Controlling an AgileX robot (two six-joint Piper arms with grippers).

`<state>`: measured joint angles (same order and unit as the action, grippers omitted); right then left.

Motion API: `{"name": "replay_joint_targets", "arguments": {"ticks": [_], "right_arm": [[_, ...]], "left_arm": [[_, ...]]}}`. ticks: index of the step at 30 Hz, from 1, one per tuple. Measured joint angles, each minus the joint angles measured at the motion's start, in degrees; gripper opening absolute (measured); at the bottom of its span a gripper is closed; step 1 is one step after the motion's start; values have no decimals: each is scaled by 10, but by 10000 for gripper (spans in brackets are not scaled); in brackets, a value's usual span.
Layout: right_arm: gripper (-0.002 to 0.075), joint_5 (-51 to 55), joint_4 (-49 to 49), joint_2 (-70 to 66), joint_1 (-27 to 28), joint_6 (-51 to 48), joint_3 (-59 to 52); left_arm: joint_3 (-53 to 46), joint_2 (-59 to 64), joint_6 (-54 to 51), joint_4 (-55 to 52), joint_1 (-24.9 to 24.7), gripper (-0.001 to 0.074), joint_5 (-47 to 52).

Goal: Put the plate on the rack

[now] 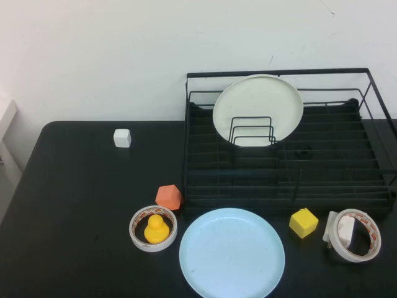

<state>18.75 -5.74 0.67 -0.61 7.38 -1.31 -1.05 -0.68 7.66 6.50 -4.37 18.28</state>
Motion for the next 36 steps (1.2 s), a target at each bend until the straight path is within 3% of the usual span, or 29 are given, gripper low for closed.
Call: {"name": "replay_joint_targets", "arguments": {"ticks": [24, 29, 31, 36], "right_arm": [[-2, 0, 0, 0, 0, 0, 0], [-2, 0, 43, 0, 0, 2, 0], [-2, 0, 91, 0, 0, 11, 0], [-2, 4, 340, 0, 0, 80, -2]], "left_arm": [[1, 0, 0, 0, 0, -2, 0], [1, 0, 1, 5, 0, -2, -3], [1, 0, 27, 57, 0, -2, -15], [-1, 0, 141, 355, 0, -2, -61]]}}
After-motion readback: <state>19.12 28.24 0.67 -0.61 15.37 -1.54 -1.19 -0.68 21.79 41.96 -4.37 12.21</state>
